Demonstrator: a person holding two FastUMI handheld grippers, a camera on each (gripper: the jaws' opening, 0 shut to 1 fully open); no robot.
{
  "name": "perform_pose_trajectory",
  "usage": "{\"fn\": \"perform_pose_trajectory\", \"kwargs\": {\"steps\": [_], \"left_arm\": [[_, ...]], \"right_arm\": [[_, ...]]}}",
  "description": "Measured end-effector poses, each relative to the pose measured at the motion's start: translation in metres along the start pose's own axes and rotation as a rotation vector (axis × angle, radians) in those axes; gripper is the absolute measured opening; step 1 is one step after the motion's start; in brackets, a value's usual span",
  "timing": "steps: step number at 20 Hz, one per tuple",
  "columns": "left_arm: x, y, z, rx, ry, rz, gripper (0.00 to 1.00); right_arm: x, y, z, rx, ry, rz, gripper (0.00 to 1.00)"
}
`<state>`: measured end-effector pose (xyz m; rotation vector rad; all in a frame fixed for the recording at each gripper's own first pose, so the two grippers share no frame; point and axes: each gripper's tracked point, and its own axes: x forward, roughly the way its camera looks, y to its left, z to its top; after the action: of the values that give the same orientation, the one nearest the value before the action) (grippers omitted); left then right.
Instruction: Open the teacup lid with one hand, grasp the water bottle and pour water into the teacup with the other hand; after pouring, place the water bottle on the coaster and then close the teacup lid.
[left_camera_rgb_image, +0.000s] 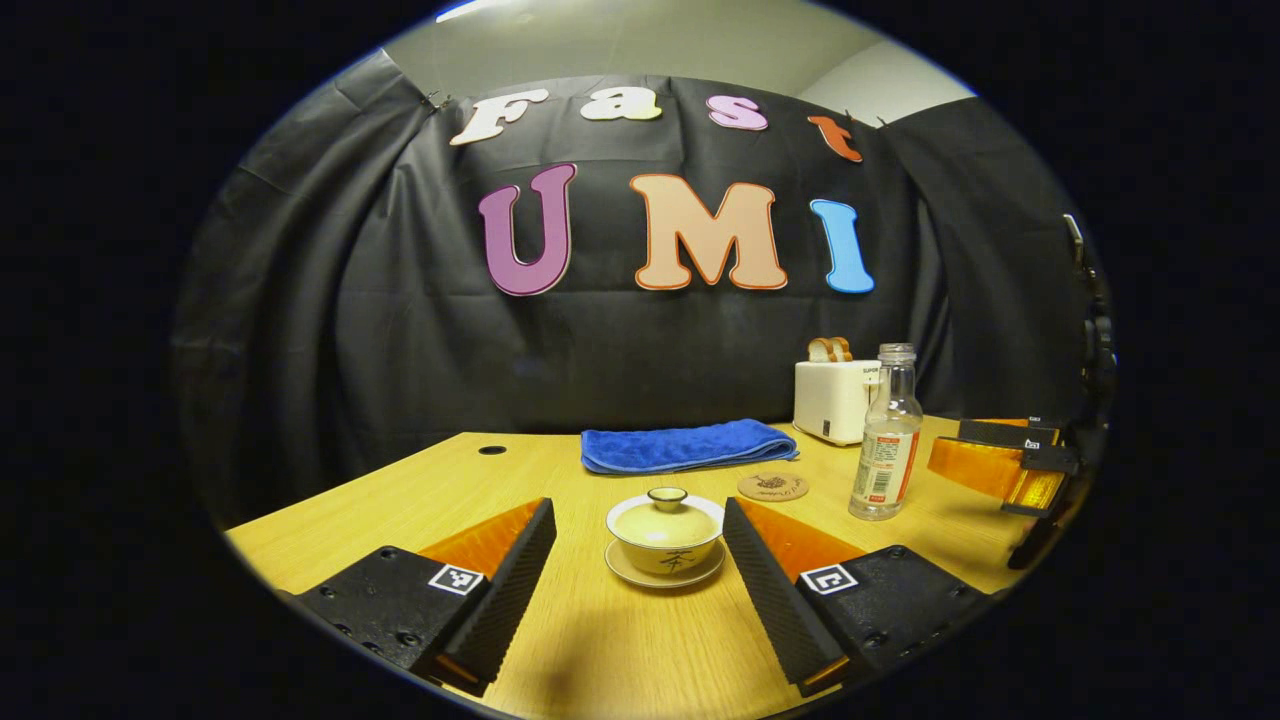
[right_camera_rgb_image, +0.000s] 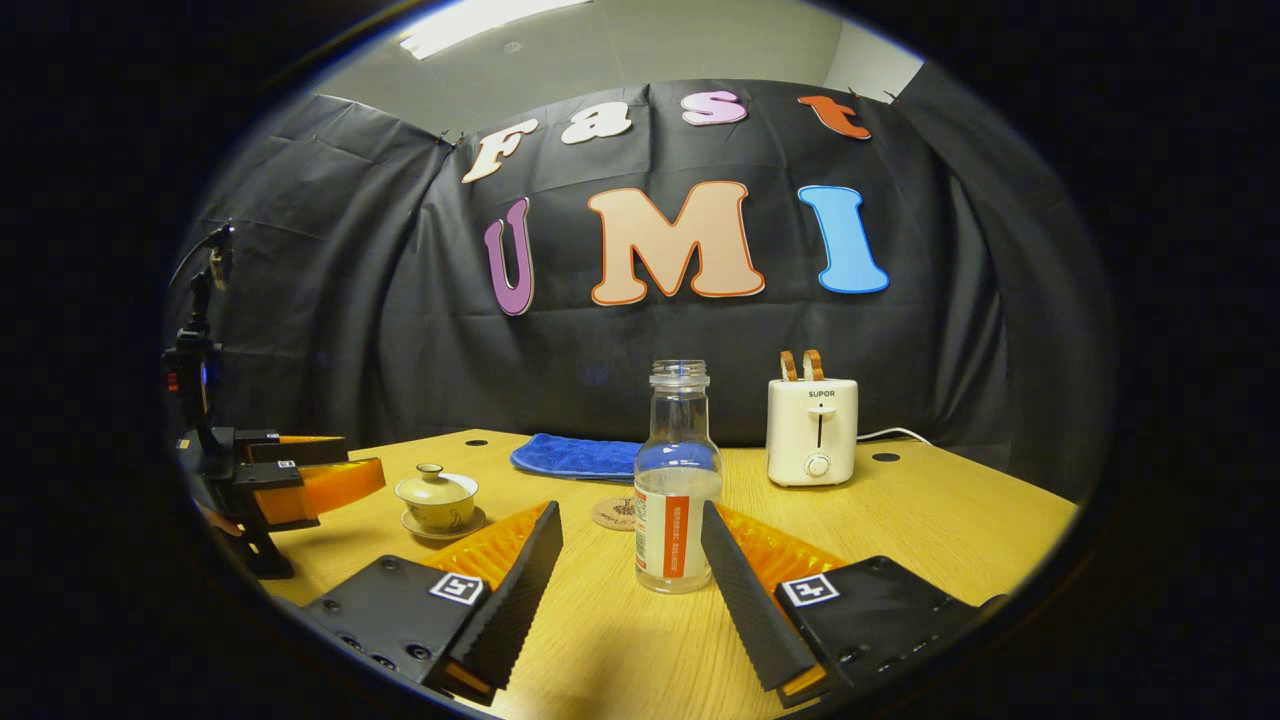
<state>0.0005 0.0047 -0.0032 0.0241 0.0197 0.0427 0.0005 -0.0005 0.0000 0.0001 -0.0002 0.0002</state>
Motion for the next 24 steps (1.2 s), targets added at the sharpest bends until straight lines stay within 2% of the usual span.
{"fn": "perform_pose_trajectory", "kwargs": {"steps": [1,3,4,6,7,9,13,14,16,17,18,21,22,24], "left_arm": [[0.000,-0.001,0.000,0.004,0.003,0.001,0.99],[0.000,0.002,0.000,0.014,0.002,0.021,0.99],[0.001,0.003,0.001,0.021,0.002,0.031,0.99],[0.000,-0.002,0.001,0.037,-0.001,0.025,0.99],[0.001,-0.003,0.003,0.041,-0.010,0.021,0.99],[0.002,-0.003,0.002,0.038,-0.010,0.016,0.98],[0.008,-0.006,0.001,-0.017,-0.013,-0.028,0.97],[0.011,-0.006,0.003,-0.026,-0.018,-0.032,0.98],[0.017,-0.008,-0.001,-0.015,-0.005,-0.052,1.00],[0.020,-0.010,-0.001,-0.013,-0.002,-0.058,0.97],[0.024,-0.010,-0.002,-0.010,0.006,-0.063,0.97],[0.038,-0.017,-0.009,0.007,0.050,-0.092,0.97],[0.043,-0.017,-0.011,0.012,0.066,-0.099,0.97],[0.052,-0.017,-0.016,0.015,0.095,-0.102,0.96]], "right_arm": [[0.000,0.000,-0.001,0.000,0.000,0.000,0.87],[0.000,0.000,-0.001,0.000,0.000,0.000,0.91],[0.000,0.000,0.000,0.000,0.000,0.000,0.87],[0.000,0.000,0.000,0.000,0.000,0.000,0.87],[0.000,0.000,-0.001,0.000,0.000,0.000,0.91],[0.000,0.000,-0.001,0.000,0.000,0.000,0.87],[0.000,0.000,-0.001,-0.001,0.000,0.000,0.87],[0.000,0.000,-0.001,-0.001,0.000,0.000,0.92],[0.000,0.000,-0.001,-0.001,0.000,0.000,0.92],[0.000,0.000,0.000,-0.001,0.000,0.000,0.92],[0.000,0.000,-0.001,-0.001,0.000,0.000,0.87],[0.000,0.000,0.000,-0.001,0.001,0.000,0.87],[0.000,0.000,-0.001,-0.001,0.001,0.000,0.92],[0.000,0.000,0.000,-0.001,0.001,0.000,0.92]]}}
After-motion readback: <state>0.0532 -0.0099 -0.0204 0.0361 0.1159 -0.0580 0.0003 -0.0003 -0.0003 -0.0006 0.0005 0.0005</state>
